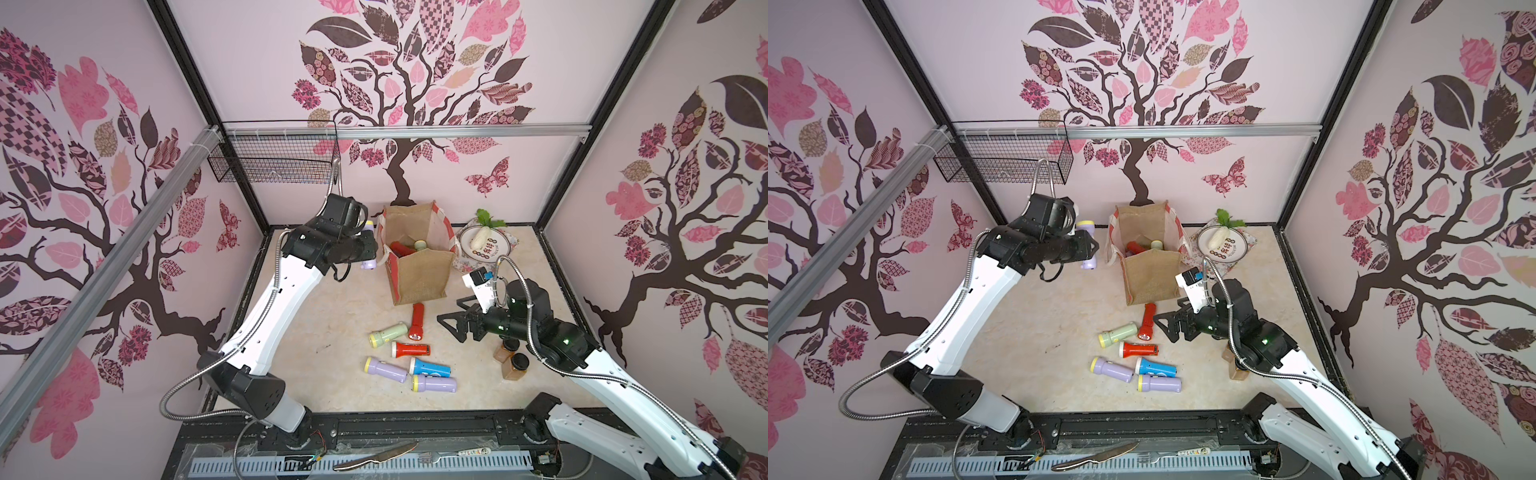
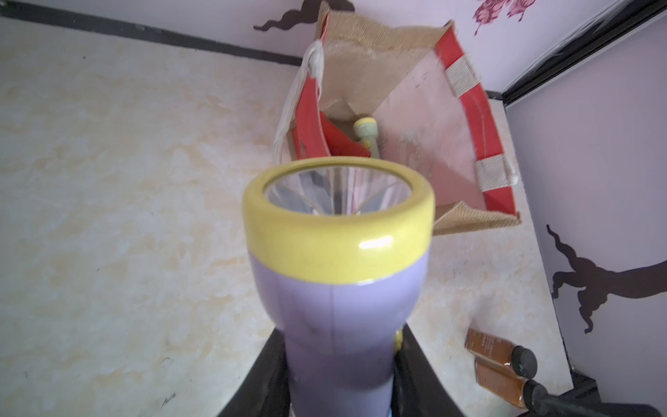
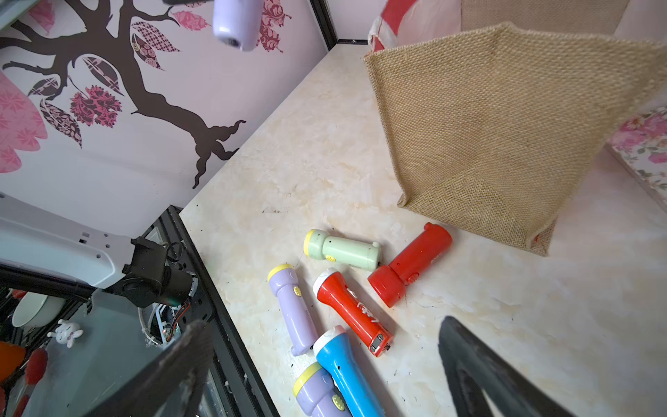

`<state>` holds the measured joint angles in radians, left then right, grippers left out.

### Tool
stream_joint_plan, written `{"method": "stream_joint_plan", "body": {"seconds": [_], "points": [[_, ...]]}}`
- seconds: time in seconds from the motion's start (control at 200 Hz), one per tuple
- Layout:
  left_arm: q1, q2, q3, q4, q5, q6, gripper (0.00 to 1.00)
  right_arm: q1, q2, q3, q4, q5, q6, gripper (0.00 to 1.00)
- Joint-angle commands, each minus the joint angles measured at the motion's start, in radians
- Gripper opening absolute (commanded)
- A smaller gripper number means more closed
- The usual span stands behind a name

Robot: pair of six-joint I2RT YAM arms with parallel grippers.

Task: Put the flashlights into the tote bags
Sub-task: Pick up the flashlight from the center of the board, then place the flashlight in the canvas bag.

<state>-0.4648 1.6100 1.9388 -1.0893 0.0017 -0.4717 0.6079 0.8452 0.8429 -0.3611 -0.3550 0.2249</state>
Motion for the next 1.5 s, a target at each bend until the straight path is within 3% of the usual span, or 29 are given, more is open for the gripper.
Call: {"method": "stream_joint_plan", "body": {"seconds": [0.0, 0.195, 0.54, 0.765, 1.495], "points": [[-0.004, 0.107, 0.175, -0.027, -0.004, 0.002, 0.05, -0.005, -0.021, -0.002, -0.011, 0.014, 0.003, 1.00], [-0.009, 0.299, 0.427, -0.023, 0.003, -0.008, 0.05, -0.006, -0.042, 0.001, -0.055, 0.030, -0.010, 1.00], [-0.038, 0.519, 0.531, 0.162, 0.023, -0.012, 0.04, -0.007, -0.060, 0.011, -0.088, 0.030, -0.003, 1.00], [-0.048, 0.682, 0.647, 0.185, 0.009, -0.011, 0.02, -0.007, -0.072, 0.009, -0.102, 0.028, 0.009, 1.00], [-0.052, 0.869, 0.612, 0.281, -0.015, -0.069, 0.07, -0.008, -0.089, -0.003, -0.127, 0.074, -0.009, 1.00]]}}
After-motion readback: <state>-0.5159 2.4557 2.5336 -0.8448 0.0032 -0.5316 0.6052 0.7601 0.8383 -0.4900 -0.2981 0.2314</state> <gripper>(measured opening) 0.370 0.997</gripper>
